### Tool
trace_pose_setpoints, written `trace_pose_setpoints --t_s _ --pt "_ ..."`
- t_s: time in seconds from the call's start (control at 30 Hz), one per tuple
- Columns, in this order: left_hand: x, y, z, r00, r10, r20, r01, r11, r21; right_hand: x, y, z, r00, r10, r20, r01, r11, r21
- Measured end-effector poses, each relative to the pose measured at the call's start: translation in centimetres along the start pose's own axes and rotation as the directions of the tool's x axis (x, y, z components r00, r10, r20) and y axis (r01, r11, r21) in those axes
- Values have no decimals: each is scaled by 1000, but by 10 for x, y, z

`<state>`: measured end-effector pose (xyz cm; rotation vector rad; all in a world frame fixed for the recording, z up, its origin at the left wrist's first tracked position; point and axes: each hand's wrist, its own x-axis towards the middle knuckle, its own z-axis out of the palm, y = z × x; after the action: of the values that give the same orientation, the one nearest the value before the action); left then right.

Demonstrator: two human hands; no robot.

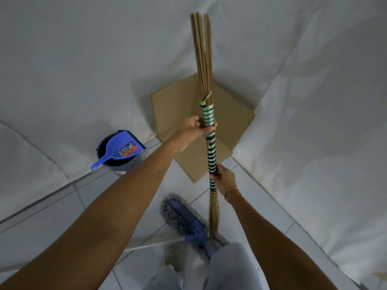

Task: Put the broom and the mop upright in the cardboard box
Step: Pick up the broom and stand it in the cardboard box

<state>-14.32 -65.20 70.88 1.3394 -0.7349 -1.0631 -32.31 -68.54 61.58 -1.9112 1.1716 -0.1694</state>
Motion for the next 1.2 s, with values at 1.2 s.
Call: trace_pose_setpoints --t_s 1.2 --pt "475 55 -4 856 118 -503 11 969 245 522 -25 -142 918 -235 320 196 969 150"
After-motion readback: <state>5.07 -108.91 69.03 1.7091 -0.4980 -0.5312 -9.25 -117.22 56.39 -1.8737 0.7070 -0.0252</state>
